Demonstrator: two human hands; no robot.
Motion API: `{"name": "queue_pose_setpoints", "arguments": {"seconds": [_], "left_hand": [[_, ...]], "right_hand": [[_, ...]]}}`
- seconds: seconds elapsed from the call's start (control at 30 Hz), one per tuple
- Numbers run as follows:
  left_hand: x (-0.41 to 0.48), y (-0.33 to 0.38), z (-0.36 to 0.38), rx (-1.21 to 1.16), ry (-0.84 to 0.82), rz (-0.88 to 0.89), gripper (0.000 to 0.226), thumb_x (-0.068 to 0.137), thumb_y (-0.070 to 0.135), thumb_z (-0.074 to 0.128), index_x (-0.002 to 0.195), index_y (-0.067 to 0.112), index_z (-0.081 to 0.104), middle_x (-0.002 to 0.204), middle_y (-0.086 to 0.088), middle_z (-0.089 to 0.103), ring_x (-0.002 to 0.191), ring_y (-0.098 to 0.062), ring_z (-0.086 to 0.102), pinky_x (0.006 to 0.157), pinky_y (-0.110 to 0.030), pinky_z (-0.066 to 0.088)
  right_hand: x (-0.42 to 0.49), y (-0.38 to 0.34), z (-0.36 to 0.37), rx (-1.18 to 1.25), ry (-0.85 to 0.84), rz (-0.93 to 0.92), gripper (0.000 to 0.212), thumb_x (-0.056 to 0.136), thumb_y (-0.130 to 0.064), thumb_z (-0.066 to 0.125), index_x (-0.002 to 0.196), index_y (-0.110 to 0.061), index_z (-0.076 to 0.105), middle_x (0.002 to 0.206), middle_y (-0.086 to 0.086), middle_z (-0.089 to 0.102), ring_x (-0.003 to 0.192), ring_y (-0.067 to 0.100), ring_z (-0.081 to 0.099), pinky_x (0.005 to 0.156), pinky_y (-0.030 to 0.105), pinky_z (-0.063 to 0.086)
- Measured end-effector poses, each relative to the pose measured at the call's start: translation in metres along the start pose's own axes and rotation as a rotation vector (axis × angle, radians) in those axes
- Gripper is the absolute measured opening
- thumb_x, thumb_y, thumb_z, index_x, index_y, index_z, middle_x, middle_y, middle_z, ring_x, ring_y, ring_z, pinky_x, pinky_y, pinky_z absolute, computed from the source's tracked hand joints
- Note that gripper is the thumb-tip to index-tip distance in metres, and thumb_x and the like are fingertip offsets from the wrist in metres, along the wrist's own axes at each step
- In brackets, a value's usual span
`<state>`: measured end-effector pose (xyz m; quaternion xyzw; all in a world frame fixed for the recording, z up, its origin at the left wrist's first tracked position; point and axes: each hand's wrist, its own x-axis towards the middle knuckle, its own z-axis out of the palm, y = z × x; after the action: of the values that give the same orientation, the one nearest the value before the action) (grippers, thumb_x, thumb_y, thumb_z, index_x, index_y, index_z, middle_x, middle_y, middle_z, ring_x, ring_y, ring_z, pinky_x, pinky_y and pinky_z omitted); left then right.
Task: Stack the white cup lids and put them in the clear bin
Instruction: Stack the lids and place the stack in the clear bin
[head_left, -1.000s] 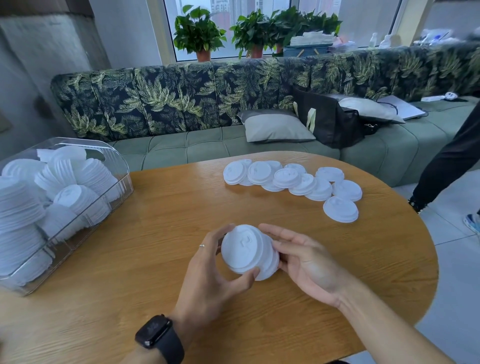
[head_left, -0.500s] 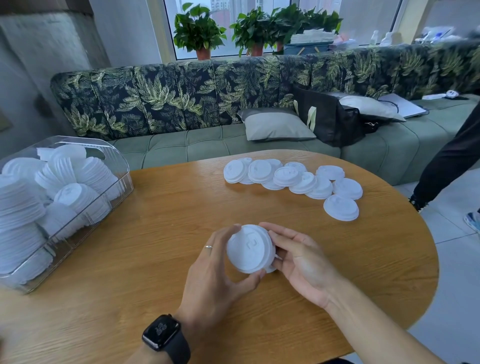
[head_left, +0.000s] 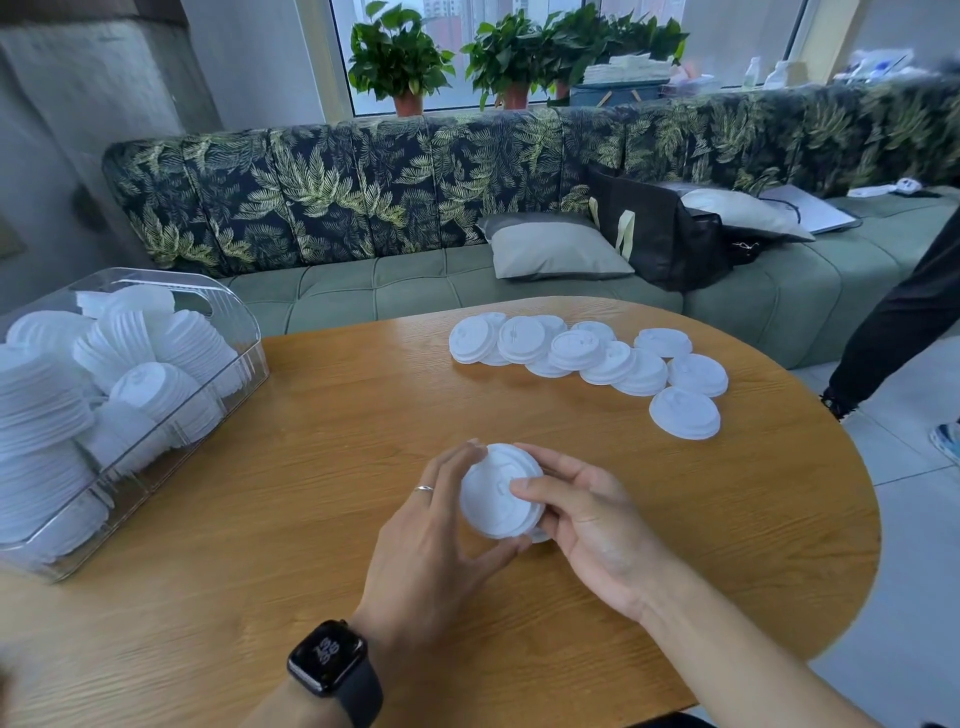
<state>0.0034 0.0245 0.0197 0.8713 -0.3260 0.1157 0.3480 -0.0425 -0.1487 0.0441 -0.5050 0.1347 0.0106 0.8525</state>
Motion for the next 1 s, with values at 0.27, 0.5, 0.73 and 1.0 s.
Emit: {"name": "queue_pose_setpoints", "arguments": {"seconds": [0.27, 0.5, 0.73, 1.0], "left_hand": [[0.003, 0.000, 0.000, 0.077, -0.004, 0.010, 0.085, 0.071, 0.055, 0.082, 0.139, 0.031, 0.037, 0.144, 0.017, 0.046, 0.119, -0.003, 0.056, 0.075, -0.016, 0.050], [0.001, -0.008, -0.002, 0.027, 0.010, -0.092, 0.082, 0.068, 0.054, 0.079, 0.135, 0.039, 0.034, 0.126, 0.020, 0.052, 0.110, 0.001, 0.052, 0.077, -0.013, 0.040], [-0.006, -0.030, -0.004, -0.083, 0.054, -0.265, 0.079, 0.072, 0.053, 0.080, 0.136, 0.042, 0.035, 0.130, 0.020, 0.052, 0.115, -0.005, 0.052, 0.089, -0.028, 0.045], [-0.009, -0.034, -0.002, -0.107, 0.045, -0.303, 0.080, 0.073, 0.055, 0.079, 0.139, 0.037, 0.038, 0.131, 0.019, 0.054, 0.119, -0.006, 0.052, 0.093, -0.029, 0.048]], "right_hand": [[-0.001, 0.002, 0.003, -0.012, -0.022, 0.006, 0.043, 0.074, -0.013, 0.078, 0.117, -0.008, 0.076, 0.115, 0.020, 0.075, 0.099, 0.026, 0.070, 0.084, 0.037, 0.056], [-0.002, 0.004, -0.005, -0.157, 0.175, -0.144, 0.022, 0.095, -0.019, 0.069, 0.115, -0.012, 0.073, 0.109, 0.005, 0.080, 0.109, 0.018, 0.073, 0.105, 0.037, 0.053], [0.000, 0.024, -0.040, -1.081, 0.338, -0.345, 0.056, 0.082, -0.049, 0.076, 0.132, -0.032, 0.059, 0.130, -0.025, 0.055, 0.126, -0.004, 0.042, 0.114, 0.028, 0.036], [0.008, 0.037, -0.034, -1.503, 0.347, -0.397, 0.093, 0.066, -0.086, 0.062, 0.141, -0.035, 0.044, 0.138, -0.020, 0.048, 0.131, 0.007, 0.036, 0.105, 0.024, 0.024]]}}
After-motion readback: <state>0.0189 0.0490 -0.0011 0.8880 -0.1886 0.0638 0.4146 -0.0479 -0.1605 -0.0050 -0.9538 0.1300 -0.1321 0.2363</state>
